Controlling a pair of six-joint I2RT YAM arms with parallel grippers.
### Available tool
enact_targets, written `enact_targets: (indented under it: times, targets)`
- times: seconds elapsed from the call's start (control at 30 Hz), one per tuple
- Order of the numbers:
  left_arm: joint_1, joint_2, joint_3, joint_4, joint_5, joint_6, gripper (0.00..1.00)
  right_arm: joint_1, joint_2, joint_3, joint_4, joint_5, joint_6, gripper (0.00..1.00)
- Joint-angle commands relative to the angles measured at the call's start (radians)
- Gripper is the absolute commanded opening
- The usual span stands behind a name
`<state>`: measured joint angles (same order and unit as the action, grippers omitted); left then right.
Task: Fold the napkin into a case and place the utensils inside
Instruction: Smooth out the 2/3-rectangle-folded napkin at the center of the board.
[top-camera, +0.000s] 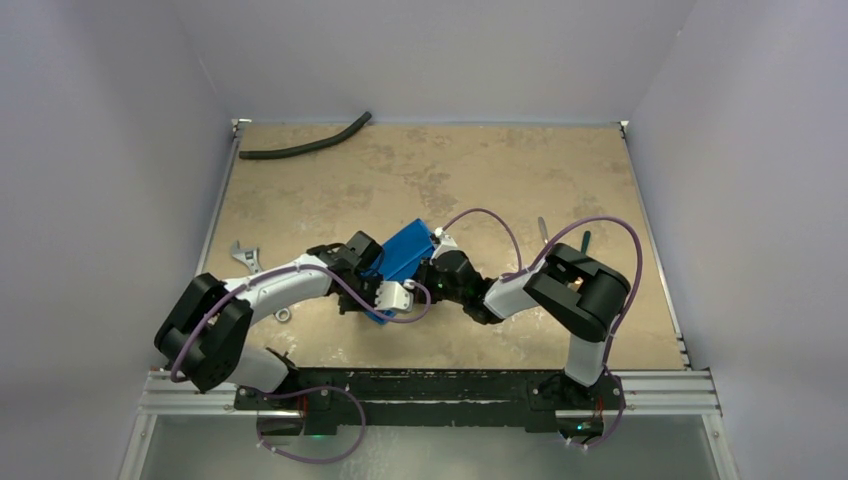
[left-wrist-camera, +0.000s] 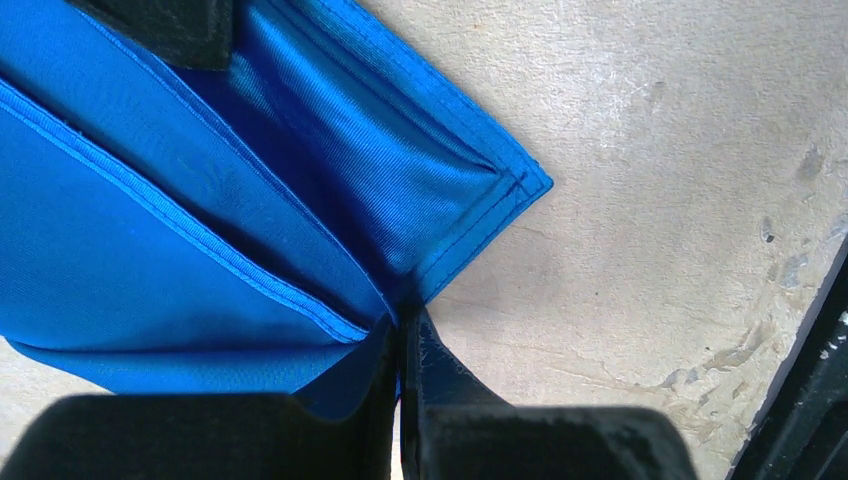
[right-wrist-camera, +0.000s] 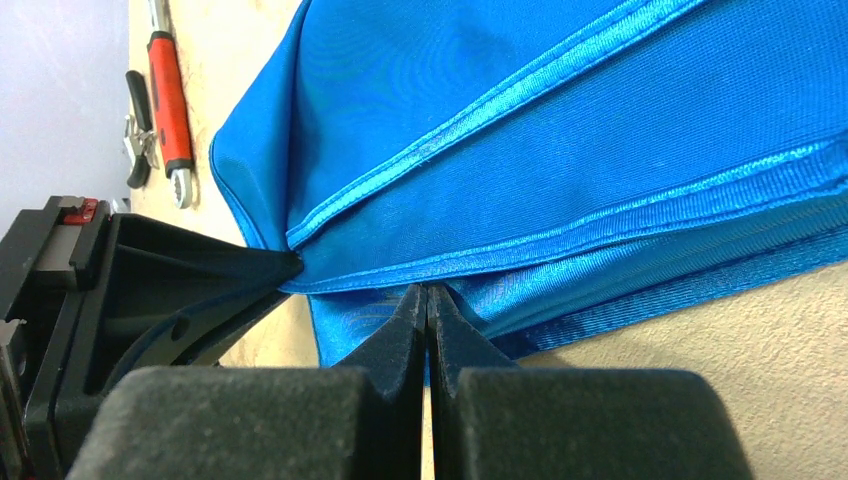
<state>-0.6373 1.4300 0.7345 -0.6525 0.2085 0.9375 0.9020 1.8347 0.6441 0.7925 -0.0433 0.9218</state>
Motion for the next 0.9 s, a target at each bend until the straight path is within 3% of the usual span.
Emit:
enact_targets:
  times: [0.0,0.13,0.37,0.47,0.53,0.6,0.67,0.87]
  targets:
    - [-0.005,0.003,-0.051,0.020,-0.012,0.029,0.00,-0.008,0.022,-0.024,-0.139,0.053,-0.017,0.00]
    - [-0.004,0.001,-0.089,0.040,-0.050,0.053,0.00,-0.023,-0.039,-0.022,-0.163,0.046,-0.047,0.00]
    - [-0.004,0.011,-0.085,0.042,-0.064,0.067,0.00,-0.092,-0.230,-0.028,-0.258,-0.013,-0.149,0.29]
    - [-0.005,0.023,-0.078,0.044,-0.069,0.070,0.00,-0.137,-0.304,-0.009,-0.305,-0.031,-0.200,0.35]
    - [-0.005,0.027,-0.075,0.052,-0.070,0.066,0.00,-0.168,-0.304,0.042,-0.326,-0.035,-0.239,0.36]
    - [-0.004,0.030,-0.069,0.057,-0.071,0.055,0.10,-0.190,-0.250,0.121,-0.342,-0.037,-0.276,0.37]
    - [-0.005,0.028,-0.058,0.049,-0.067,0.052,0.12,-0.207,-0.168,0.217,-0.343,-0.052,-0.313,0.36]
    - [-0.005,0.029,-0.055,0.033,-0.069,0.070,0.00,-0.254,0.093,0.502,-0.372,-0.107,-0.375,0.20]
